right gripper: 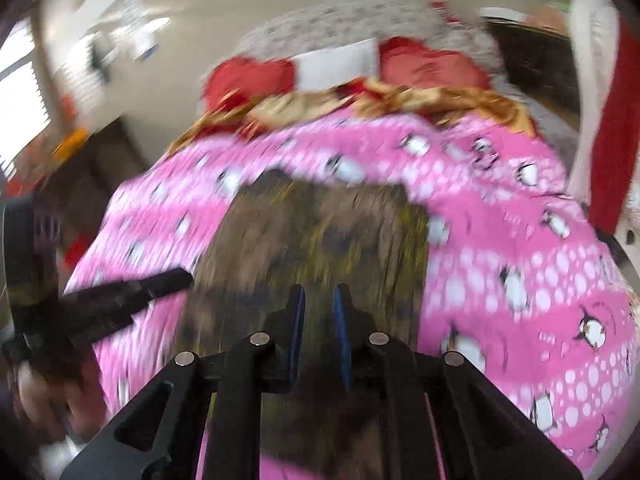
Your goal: Fold small clothes
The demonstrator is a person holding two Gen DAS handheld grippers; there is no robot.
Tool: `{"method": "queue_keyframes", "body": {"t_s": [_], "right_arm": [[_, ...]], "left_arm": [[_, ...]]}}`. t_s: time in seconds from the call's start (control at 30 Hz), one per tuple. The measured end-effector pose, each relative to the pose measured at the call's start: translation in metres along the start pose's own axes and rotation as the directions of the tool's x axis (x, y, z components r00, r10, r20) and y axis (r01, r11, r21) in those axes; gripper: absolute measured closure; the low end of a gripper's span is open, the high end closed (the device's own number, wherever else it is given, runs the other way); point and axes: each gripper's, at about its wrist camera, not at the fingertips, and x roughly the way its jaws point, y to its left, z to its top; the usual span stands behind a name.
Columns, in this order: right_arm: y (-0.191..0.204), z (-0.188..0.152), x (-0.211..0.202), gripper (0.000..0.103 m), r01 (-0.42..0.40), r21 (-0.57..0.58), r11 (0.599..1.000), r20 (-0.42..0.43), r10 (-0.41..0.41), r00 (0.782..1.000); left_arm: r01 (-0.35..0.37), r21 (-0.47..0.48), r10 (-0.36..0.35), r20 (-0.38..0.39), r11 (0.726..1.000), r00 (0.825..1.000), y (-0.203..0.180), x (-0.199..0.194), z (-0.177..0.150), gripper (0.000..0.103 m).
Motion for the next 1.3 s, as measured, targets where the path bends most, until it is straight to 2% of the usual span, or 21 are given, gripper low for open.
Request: {"method": "queue_keyframes", "body": {"t_s": [0.07, 0.13, 0.17, 0.2, 0.23, 0.27, 0.37, 0.43, 0.53, 0.57, 0.6, 0.63, 0.67, 0.7, 0.73, 0.8, 0.87, 0.93, 1.07, 1.23, 1.3], "right_arm": [[0.007, 0.012, 0.019, 0.088, 0.07, 0.037, 0.997, -0.012, -0.069, 0.998], [0.011, 0.01, 0.042, 0.088, 0.11, 0.031, 0.993, -0.051, -0.108, 0.993], [0.013, 0.005, 0.056, 0.088, 0.155, 0.002, 0.988, -0.082, -0.154, 0.985], [0.006, -0.006, 0.071, 0.088, 0.191, -0.013, 0.982, -0.133, -0.191, 0.973], [-0.007, -0.019, 0.08, 0.089, 0.176, 0.004, 0.984, -0.169, -0.173, 0.97], [-0.013, -0.024, 0.078, 0.089, 0.15, 0.017, 0.989, -0.13, -0.147, 0.981], [-0.013, -0.016, 0.068, 0.089, 0.145, 0.029, 0.989, -0.156, -0.139, 0.978], [-0.011, 0.002, 0.056, 0.088, 0.135, 0.056, 0.989, -0.122, -0.128, 0.984], [-0.005, 0.034, 0.057, 0.083, 0.125, 0.036, 0.992, -0.032, -0.124, 0.992], [-0.003, 0.04, 0.07, 0.08, 0.146, -0.004, 0.989, -0.053, -0.146, 0.988], [-0.003, 0.041, 0.082, 0.078, 0.167, -0.035, 0.985, -0.093, -0.17, 0.981], [-0.008, 0.038, 0.103, 0.078, 0.202, -0.061, 0.977, -0.191, -0.21, 0.959], [-0.014, 0.033, 0.116, 0.078, 0.203, -0.054, 0.978, -0.259, -0.21, 0.943], [-0.021, 0.032, 0.116, 0.078, 0.177, -0.024, 0.984, -0.273, -0.176, 0.946], [-0.027, 0.034, 0.102, 0.078, 0.152, 0.018, 0.988, -0.233, -0.144, 0.962], [-0.036, 0.035, 0.075, 0.076, 0.126, 0.06, 0.99, -0.16, -0.115, 0.98], [-0.044, 0.029, 0.045, 0.073, 0.092, 0.04, 0.995, -0.085, -0.088, 0.993], [-0.051, 0.018, 0.031, 0.067, 0.084, 0.02, 0.996, -0.065, -0.082, 0.995], [-0.066, -0.007, 0.013, 0.067, 0.086, 0.026, 0.996, -0.057, -0.085, 0.995], [-0.071, -0.036, -0.006, 0.066, 0.102, 0.001, 0.995, -0.017, -0.102, 0.995], [-0.073, -0.046, -0.014, 0.065, 0.105, -0.013, 0.994, -0.004, -0.105, 0.994]], "left_arm": [[-0.048, -0.012, 0.048, -0.035, 0.999, 0.998, 0.004, 0.028, 0.008, 0.099], [-0.071, -0.01, 0.069, -0.105, 0.997, 0.992, 0.008, 0.056, -0.005, 0.1], [-0.07, -0.005, 0.069, -0.135, 0.998, 0.988, 0.009, 0.067, -0.013, 0.1], [-0.064, -0.002, 0.063, -0.111, 0.998, 0.992, 0.011, 0.068, -0.017, 0.1], [-0.051, -0.007, 0.05, -0.107, 0.999, 0.993, 0.012, 0.065, -0.018, 0.1], [-0.033, -0.022, 0.03, -0.119, 0.999, 0.992, 0.015, 0.062, -0.013, 0.1], [-0.015, -0.037, 0.013, -0.072, 0.999, 0.997, 0.017, 0.046, 0.005, 0.099], [-0.014, -0.028, 0.014, -0.019, 0.999, 1.0, 0.014, 0.042, 0.028, 0.094], [-0.028, -0.014, 0.027, -0.067, 1.0, 0.997, 0.006, 0.07, 0.06, 0.077], [-0.035, 0.0, 0.035, -0.11, 0.999, 0.993, 0.004, 0.083, 0.064, 0.065], [-0.032, 0.007, 0.032, -0.191, 0.999, 0.981, 0.006, 0.104, 0.067, 0.062], [-0.032, 0.03, 0.038, -0.229, 0.999, 0.973, 0.006, 0.113, 0.067, 0.062], [-0.031, 0.063, 0.044, -0.216, 0.998, 0.975, 0.004, 0.11, 0.069, 0.062], [-0.025, 0.096, 0.044, -0.206, 0.995, 0.978, 0.001, 0.102, 0.07, 0.062], [-0.012, 0.116, 0.035, -0.197, 0.993, 0.98, 0.001, 0.091, 0.069, 0.06], [0.008, 0.127, 0.011, -0.147, 0.992, 0.989, 0.011, 0.062, 0.064, 0.048], [0.013, 0.11, -0.004, -0.085, 0.994, 0.996, 0.027, 0.033, 0.05, 0.025], [-0.011, 0.084, 0.017, -0.067, 0.996, 0.998, 0.037, 0.017, 0.035, 0.023], [-0.172, 0.032, 0.173, -0.03, 0.985, 0.984, 0.045, -0.006, -0.001, 0.023], [-0.243, 0.039, 0.242, 0.036, 0.969, 0.97, 0.026, -0.024, -0.021, 0.023], [-0.248, 0.055, 0.245, 0.043, 0.967, 0.968, 0.021, -0.029, -0.024, 0.023]]}}
